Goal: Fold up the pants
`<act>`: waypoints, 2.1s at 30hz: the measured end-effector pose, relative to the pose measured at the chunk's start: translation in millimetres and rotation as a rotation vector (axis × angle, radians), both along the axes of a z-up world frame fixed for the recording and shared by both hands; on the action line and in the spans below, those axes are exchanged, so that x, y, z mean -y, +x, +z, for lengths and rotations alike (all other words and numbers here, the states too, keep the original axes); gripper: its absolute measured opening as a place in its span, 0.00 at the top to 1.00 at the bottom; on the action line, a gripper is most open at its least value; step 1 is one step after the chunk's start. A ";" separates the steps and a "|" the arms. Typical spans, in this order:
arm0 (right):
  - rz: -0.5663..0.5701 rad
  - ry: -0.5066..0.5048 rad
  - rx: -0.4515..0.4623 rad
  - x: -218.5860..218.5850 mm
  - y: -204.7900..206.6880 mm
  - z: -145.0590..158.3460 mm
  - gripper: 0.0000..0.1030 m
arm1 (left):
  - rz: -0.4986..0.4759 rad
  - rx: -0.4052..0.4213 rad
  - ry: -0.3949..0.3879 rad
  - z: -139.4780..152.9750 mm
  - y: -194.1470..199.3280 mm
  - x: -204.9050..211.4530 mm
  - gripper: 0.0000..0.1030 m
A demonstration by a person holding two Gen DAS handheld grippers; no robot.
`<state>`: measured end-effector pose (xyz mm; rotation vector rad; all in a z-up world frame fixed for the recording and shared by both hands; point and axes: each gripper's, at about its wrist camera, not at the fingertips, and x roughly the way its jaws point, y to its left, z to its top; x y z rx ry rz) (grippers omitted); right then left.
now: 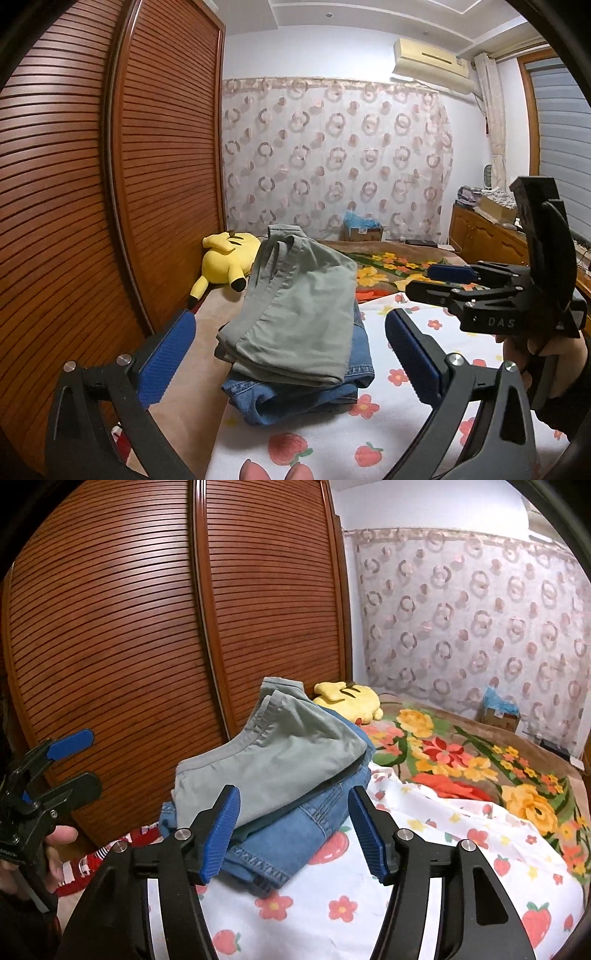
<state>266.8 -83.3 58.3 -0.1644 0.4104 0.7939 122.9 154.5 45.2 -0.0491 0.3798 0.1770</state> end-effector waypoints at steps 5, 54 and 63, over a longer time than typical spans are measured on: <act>-0.035 0.002 0.015 10.8 -22.4 -2.3 0.37 | -0.013 0.001 0.006 1.8 -6.8 6.7 0.00; -0.527 0.028 0.055 69.6 -217.4 0.4 0.18 | -0.341 -0.087 -0.039 -13.4 -58.0 176.7 0.00; -0.579 0.074 0.083 63.1 -244.5 4.8 0.17 | -0.343 -0.052 -0.036 -2.6 -75.2 185.9 0.00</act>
